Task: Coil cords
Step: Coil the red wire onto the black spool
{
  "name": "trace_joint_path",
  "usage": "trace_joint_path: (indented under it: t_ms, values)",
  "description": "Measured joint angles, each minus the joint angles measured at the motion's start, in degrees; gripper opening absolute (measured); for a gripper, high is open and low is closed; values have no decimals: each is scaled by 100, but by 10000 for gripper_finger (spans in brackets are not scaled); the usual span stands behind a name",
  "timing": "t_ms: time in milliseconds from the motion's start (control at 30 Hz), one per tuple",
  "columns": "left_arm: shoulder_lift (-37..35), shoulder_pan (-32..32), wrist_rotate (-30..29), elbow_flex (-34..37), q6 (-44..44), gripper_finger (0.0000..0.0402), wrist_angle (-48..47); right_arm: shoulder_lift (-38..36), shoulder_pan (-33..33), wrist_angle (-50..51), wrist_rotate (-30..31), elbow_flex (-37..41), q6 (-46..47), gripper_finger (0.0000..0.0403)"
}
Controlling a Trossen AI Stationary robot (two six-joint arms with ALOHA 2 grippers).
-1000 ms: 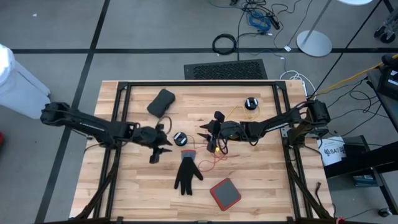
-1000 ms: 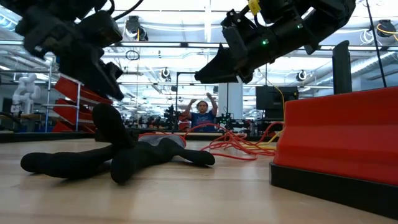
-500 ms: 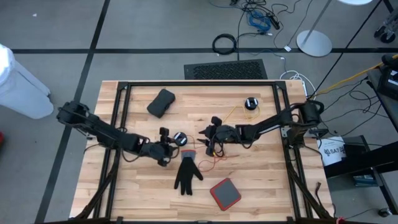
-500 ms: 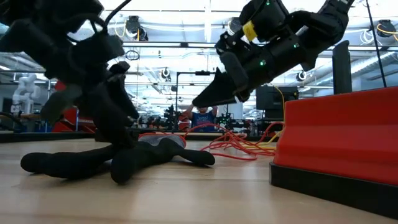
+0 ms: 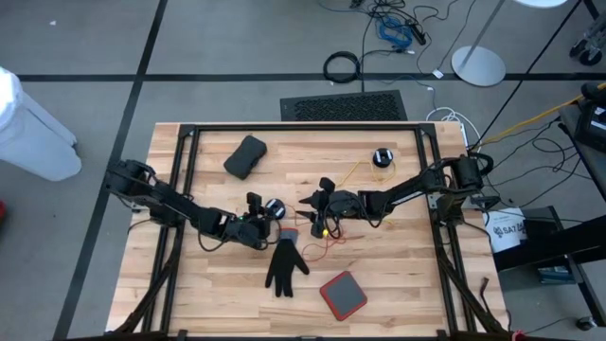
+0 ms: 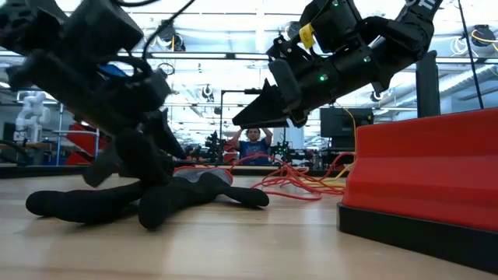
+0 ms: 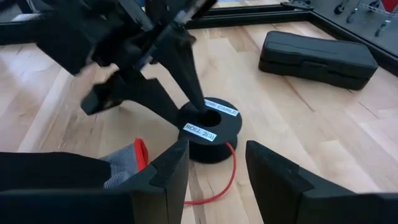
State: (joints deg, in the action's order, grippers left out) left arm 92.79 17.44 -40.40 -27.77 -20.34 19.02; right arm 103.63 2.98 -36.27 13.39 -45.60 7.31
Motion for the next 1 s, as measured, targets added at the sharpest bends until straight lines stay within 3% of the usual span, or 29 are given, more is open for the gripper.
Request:
trace_joint_path:
  t_ms: [333, 800, 900, 1000]
  values:
    - [298, -88, -231, -323, 33, 139, -8, 0, -4, -27, 23, 0, -24, 146]
    - [298, -661, -61, -335, 200, 137, -35, 0, -4, -14, 22, 0, -44, 146]
    - [298, -797, -61, -335, 177, 107, -37, 0, -4, -14, 22, 0, -44, 146]
    - [282, -862, -126, -348, -1, 33, 25, 0, -2, 0, 20, 0, -44, 146]
